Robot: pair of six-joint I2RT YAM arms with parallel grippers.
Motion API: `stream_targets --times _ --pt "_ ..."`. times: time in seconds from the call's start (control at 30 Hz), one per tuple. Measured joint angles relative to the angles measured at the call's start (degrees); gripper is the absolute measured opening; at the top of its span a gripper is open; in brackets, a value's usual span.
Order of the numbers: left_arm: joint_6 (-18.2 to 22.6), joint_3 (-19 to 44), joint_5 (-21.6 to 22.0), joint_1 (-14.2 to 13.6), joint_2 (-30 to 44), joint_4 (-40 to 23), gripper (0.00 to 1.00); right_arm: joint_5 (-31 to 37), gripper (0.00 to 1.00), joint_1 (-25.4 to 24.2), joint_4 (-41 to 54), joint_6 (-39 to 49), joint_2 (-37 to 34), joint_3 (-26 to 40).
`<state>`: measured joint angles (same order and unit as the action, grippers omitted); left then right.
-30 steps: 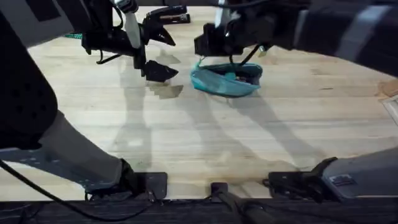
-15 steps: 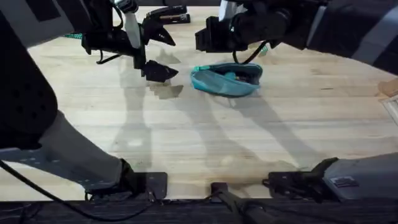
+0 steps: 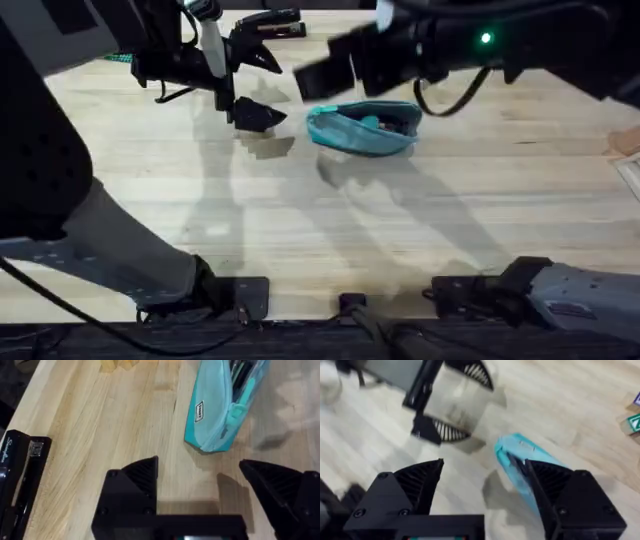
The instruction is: Unzip the bag, pick up the pens from the table one at a time and place them inside, then zip the bag closed.
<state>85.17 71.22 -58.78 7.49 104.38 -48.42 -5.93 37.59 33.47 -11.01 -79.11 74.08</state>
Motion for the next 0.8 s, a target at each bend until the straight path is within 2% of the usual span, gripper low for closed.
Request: stream_targets --times 0.2,0.5,0.8 --pt "0.0 0.0 0.0 0.0 0.0 0.0 0.993 2.22 0.997 4.67 3.64 6.62 0.02 0.0" --pt "0.0 0.0 0.66 0.0 0.0 0.0 0.994 14.99 0.998 13.39 2.54 17.45 -0.62 0.0" --pt "0.0 0.0 3.13 0.0 0.0 -0.02 0.993 19.69 0.997 14.26 2.47 18.3 -2.6 0.0"
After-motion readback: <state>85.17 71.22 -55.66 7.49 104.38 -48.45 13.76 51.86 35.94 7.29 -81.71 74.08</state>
